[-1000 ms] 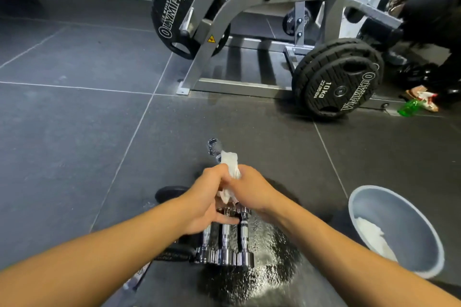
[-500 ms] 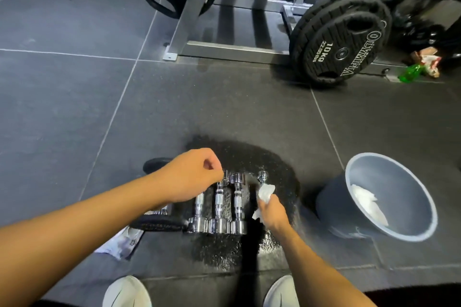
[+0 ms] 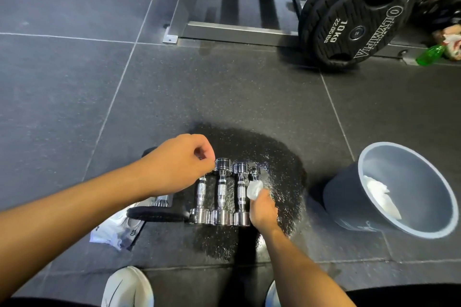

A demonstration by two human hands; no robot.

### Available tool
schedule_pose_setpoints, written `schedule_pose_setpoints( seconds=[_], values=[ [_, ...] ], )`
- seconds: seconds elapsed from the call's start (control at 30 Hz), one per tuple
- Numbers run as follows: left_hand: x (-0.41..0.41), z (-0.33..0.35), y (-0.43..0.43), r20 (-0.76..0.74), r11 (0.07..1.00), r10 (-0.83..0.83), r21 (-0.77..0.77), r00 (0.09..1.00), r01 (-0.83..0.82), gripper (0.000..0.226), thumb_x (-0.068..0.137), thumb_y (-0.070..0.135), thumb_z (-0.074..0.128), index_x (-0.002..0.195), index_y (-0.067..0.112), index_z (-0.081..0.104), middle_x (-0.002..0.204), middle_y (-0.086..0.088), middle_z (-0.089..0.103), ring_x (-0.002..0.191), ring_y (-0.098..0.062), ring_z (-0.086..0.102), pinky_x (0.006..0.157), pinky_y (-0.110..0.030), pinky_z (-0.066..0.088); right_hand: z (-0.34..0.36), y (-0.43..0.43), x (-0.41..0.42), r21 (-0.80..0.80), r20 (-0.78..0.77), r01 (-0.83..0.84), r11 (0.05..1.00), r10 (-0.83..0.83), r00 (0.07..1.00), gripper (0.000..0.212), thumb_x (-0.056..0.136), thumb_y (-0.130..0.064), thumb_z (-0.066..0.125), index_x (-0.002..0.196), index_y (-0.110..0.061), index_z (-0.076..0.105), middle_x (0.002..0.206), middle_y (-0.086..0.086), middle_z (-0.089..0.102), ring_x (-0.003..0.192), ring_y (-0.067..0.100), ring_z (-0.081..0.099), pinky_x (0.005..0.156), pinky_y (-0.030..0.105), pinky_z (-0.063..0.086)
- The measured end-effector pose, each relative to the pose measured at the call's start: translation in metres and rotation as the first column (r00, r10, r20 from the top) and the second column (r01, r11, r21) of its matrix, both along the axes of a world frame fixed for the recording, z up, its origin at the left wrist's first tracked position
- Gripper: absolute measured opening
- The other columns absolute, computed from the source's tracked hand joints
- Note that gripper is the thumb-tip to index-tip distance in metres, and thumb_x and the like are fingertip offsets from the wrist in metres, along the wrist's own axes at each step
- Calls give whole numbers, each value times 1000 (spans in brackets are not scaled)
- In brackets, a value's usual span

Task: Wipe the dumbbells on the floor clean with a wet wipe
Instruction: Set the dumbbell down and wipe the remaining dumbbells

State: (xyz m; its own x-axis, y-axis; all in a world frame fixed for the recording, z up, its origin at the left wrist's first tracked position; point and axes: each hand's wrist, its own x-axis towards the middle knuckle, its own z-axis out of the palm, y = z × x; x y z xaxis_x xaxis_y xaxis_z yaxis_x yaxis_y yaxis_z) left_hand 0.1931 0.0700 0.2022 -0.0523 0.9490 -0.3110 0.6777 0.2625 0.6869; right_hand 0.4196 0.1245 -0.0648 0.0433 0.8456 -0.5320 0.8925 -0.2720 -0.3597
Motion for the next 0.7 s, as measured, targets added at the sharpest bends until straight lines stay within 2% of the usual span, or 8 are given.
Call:
schedule_pose_setpoints(
  seconds=[0.1,0.23,0.33,0.43,0.57,0.63,0.7],
  values=[
    [-2,0,-1,-17,1000,-14,15,1000,14,11,93,26,62,83,27,67,60,23,60,53,-1,51,61,-24,43,-3,-3,-1,20,136,-144,989,140,981,37,103,-9,39,139,-6,40,128,13,60,113,24,52,92,32,43],
    [-2,1,-2,-31,999,-15,36,999,16,11,92,27,63,82,29,67,65,25,61,58,-1,53,64,-24,44,0,-3,-1,53,209,-234,971,218,953,43,100,3,35,143,-1,38,134,17,56,120,27,53,100,31,45],
    [-1,3,-3,-46,999,-30,37,998,32,12,93,28,63,82,30,67,71,16,62,63,-3,55,66,-23,43,7,4,2,56,86,-116,992,111,990,42,100,2,33,140,-3,43,129,18,61,114,32,59,90,33,49],
    [1,6,-2,-48,998,-39,50,998,42,12,94,27,63,83,31,67,74,13,60,63,-2,56,67,-22,42,21,8,9,58,-46,-14,998,17,999,32,105,-10,38,134,-3,49,124,19,63,112,36,62,90,36,48],
    [5,11,0,-29,999,-32,42,999,33,12,94,25,62,84,30,67,71,13,60,59,1,55,64,-21,42,49,17,18,-6,-166,80,997,-80,983,25,108,-10,34,125,-5,52,106,11,62,97,32,63,70,30,45],
    [6,15,1,-26,999,-35,41,999,36,10,94,25,62,86,29,67,75,12,64,66,-4,57,68,-25,48,63,26,25,18,-219,158,987,-150,964,27,107,-13,33,123,-6,54,108,9,62,95,29,62,75,34,46],
    [6,17,3,-23,999,-29,42,999,30,7,93,23,63,89,27,67,78,11,65,70,-8,59,72,-28,50,75,34,31,-48,-348,226,973,-228,910,32,108,-22,36,122,-6,60,116,10,69,100,27,65,85,39,52]
  ],
)
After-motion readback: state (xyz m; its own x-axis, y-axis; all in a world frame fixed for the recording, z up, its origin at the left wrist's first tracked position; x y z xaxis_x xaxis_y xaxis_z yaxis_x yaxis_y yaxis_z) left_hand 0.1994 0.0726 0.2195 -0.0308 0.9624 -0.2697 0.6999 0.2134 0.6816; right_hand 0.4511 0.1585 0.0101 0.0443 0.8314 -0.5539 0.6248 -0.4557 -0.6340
